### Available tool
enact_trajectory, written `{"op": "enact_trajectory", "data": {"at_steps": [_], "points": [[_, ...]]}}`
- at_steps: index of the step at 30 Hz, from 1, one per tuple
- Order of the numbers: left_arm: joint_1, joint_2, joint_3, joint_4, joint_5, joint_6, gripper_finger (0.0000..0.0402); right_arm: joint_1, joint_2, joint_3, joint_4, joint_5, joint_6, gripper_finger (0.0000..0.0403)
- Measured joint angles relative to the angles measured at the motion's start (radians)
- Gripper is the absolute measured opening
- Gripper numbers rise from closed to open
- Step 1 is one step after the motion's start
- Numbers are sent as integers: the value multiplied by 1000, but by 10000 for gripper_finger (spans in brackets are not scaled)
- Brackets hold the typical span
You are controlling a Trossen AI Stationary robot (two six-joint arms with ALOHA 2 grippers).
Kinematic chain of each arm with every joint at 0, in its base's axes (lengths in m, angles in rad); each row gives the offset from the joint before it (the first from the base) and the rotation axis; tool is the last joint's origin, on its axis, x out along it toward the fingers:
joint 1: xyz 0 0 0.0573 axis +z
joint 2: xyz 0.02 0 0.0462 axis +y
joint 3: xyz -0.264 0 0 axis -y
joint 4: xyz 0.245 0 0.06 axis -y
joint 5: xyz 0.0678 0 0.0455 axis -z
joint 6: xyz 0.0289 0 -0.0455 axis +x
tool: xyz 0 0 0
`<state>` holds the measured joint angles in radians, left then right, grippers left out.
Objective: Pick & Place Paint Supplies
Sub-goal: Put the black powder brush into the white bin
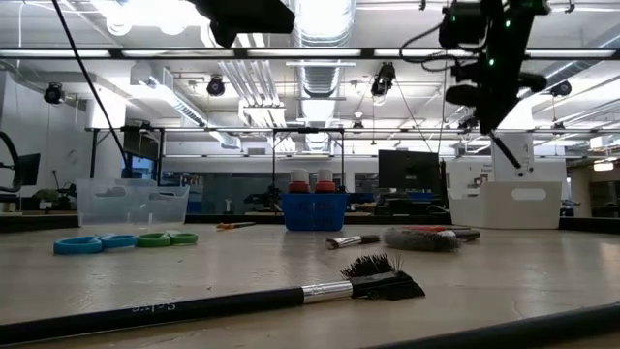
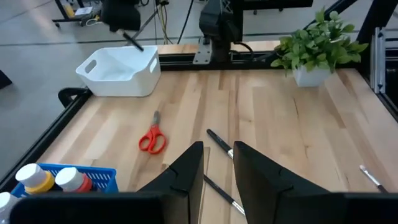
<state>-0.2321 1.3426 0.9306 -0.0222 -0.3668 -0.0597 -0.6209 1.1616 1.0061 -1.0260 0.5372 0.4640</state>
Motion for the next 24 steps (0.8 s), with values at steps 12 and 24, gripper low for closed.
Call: {"op": "enact_trajectory", "data": {"at_steps": [12,24], "points": [[-15,-4,-2,-76,70,-1,95,-108,35,-98,105,12,-86,31],[-130,-66,-2,-275,226,11,95,-177,39,-146,168,31,-148,31]]}}
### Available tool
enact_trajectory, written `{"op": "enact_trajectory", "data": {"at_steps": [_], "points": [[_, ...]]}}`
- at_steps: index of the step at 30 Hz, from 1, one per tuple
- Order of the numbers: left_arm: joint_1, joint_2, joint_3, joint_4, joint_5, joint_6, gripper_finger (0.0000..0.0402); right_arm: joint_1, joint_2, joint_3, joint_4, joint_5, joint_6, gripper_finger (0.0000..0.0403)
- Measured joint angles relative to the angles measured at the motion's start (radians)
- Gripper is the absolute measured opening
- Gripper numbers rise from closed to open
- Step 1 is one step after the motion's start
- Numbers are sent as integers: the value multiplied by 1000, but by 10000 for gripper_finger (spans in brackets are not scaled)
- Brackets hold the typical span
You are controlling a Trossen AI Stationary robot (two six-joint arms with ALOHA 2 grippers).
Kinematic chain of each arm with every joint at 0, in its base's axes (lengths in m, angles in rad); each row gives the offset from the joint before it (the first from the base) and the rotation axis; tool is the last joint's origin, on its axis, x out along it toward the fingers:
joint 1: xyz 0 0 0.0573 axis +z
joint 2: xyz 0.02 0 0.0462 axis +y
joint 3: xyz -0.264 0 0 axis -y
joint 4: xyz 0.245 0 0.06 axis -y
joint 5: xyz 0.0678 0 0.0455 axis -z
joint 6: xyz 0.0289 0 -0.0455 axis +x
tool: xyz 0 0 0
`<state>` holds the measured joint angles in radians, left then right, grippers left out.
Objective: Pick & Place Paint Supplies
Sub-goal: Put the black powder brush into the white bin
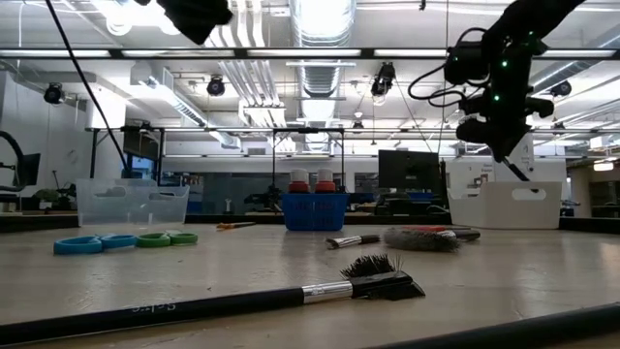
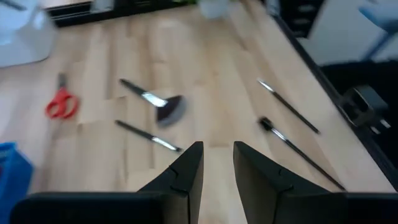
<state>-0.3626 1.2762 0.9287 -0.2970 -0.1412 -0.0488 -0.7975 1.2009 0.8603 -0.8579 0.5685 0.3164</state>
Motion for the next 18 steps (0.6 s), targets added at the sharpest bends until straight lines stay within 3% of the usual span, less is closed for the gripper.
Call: {"op": "enact_trajectory", "data": {"at_steps": [12,18], "points": [[-77,3,-1,-2,-4,50,95,-2,37,-4,21,-46,-1,34],[-77,3,-2,-9,-4,50,95,-2,65,-5,56,-44,-26,106]]}}
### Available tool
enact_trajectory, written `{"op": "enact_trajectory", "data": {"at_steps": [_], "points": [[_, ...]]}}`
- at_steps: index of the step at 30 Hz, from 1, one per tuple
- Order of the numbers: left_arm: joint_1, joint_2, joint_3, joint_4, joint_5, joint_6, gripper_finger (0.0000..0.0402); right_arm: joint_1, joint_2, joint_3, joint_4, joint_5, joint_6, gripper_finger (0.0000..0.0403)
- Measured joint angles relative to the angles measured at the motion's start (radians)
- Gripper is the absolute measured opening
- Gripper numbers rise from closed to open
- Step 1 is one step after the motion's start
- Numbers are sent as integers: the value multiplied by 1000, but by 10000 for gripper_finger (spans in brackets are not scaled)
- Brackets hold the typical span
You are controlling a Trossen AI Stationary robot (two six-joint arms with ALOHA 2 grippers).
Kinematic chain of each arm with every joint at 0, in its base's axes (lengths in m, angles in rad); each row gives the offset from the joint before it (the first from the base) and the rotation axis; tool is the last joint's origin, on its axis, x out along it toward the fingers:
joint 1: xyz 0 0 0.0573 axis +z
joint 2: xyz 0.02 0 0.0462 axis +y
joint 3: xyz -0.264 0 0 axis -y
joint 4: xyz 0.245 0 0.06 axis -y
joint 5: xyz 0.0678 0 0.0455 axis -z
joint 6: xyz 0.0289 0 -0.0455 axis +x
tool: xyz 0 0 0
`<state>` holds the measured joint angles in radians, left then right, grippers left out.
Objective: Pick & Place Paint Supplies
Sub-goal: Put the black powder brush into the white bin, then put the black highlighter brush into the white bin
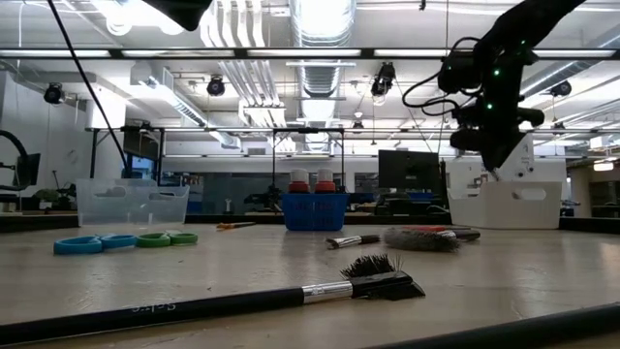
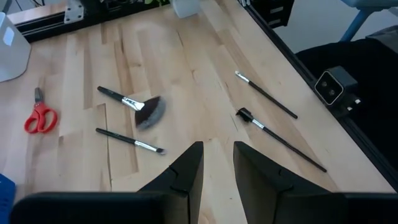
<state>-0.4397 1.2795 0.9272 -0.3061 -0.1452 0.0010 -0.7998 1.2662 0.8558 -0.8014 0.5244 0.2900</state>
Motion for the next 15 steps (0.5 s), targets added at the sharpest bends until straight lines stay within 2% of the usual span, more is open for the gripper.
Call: {"op": "enact_trajectory", "data": {"at_steps": [8,15], "points": [[0,0,0,-3,0,0,95,1,0,-1,9,1,-28,198],[0,1,-1,-2,0,32,95,33,-56,-1,26,-29,-58,225]]}}
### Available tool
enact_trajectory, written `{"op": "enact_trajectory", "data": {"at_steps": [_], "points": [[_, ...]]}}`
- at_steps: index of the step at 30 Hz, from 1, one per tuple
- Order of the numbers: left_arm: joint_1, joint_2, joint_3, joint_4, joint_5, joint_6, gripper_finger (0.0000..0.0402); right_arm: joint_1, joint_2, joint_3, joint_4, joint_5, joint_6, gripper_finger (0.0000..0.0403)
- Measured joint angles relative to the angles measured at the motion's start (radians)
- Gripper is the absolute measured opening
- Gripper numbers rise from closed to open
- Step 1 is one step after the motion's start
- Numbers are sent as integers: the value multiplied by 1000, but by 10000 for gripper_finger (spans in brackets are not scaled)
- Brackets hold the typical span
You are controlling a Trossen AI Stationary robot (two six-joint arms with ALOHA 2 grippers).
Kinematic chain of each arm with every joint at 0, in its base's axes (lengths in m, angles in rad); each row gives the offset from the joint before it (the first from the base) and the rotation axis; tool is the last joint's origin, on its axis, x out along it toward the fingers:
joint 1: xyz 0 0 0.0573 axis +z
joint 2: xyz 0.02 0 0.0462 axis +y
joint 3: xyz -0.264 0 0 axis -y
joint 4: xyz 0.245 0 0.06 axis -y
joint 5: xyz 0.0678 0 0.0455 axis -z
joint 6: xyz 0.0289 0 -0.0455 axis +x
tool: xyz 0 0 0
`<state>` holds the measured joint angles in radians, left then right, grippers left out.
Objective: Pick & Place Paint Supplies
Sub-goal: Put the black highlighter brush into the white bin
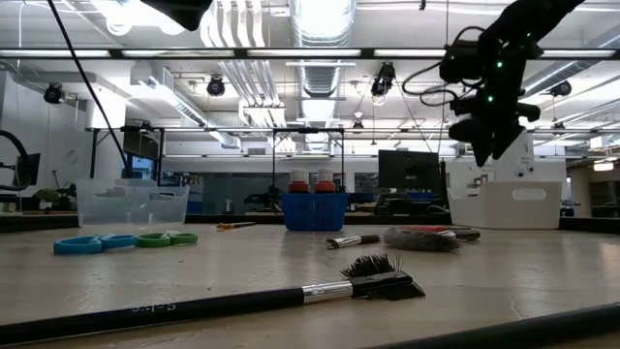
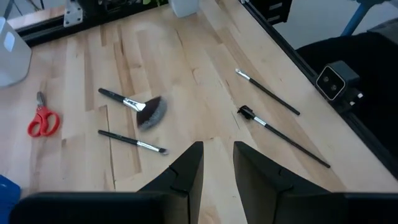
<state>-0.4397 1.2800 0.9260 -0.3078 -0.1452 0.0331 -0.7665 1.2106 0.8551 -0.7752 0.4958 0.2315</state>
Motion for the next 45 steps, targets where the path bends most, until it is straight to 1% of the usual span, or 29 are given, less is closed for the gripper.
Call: {"op": "enact_trajectory", "data": {"at_steps": [5,10,13,16,18,22,25,30,33,37,39,45], "points": [[-2,0,0,31,5,58,95,66,-59,0,63,-112,-8,226],[-10,0,0,71,29,100,95,161,-114,0,119,-239,-7,226],[-19,0,0,95,55,135,95,243,-135,-4,153,-338,-22,227],[-37,0,0,118,125,195,95,353,-142,-28,217,-437,-75,227],[-53,0,0,137,173,232,95,438,-141,-56,284,-473,-109,227],[-92,0,0,146,195,255,95,617,-119,-116,395,-480,-189,227],[-117,0,0,129,194,255,95,738,-92,-162,493,-480,-209,227],[-132,0,0,123,193,259,95,878,-36,-233,655,-465,-204,227],[-131,0,0,123,190,259,95,930,13,-255,730,-463,-173,227],[-131,0,0,123,191,259,95,970,102,-269,826,-463,-156,227],[-131,0,0,123,191,259,95,979,152,-268,869,-463,-156,227],[-131,0,0,122,191,255,95,978,310,-233,898,-470,-160,227]]}}
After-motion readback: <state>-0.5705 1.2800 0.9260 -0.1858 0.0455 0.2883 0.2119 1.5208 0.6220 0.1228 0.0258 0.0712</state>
